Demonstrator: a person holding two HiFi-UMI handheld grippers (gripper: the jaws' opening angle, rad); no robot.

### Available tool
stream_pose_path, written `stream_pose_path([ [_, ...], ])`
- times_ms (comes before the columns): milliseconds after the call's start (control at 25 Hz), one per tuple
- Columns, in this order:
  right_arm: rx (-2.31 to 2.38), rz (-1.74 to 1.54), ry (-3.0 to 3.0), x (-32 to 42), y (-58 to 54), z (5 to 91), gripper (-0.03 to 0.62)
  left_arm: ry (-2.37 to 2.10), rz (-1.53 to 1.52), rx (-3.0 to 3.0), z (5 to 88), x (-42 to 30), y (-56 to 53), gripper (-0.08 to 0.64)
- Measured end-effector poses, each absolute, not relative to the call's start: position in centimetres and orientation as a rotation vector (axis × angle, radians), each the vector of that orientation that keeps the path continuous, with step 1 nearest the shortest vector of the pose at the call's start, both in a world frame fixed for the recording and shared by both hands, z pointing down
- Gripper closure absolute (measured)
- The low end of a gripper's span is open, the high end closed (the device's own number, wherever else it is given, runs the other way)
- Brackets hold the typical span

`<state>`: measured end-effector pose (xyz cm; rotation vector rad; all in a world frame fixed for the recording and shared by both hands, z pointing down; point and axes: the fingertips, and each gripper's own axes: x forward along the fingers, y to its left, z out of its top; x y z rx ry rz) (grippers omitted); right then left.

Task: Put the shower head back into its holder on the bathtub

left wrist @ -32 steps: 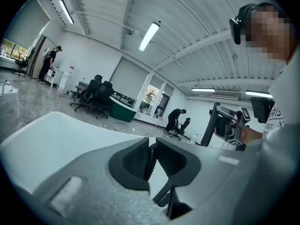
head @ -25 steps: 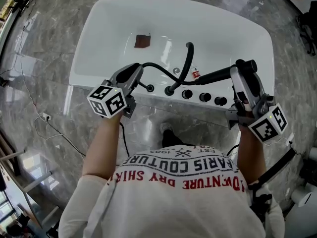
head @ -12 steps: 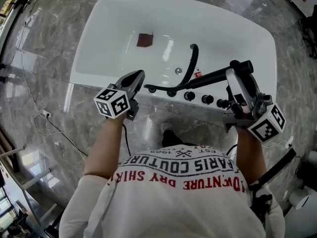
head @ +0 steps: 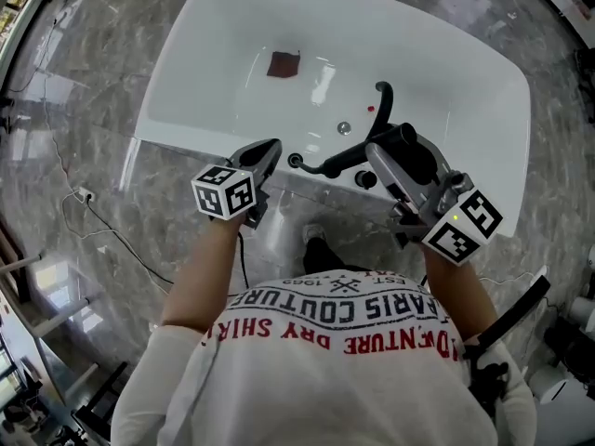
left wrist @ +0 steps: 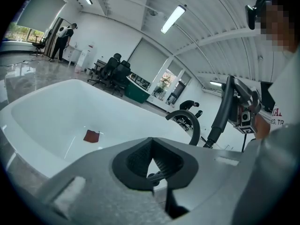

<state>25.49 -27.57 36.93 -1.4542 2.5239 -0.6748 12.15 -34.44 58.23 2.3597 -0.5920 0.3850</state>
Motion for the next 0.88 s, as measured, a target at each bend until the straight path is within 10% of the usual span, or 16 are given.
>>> stream_pose_path([
  [880, -1.466, -0.710, 2.853, 18.7, -31.3, 45.9, 0.453, -0.663, 0.424, 2.348, 57.5, 5.8, -30.7, 0.560],
])
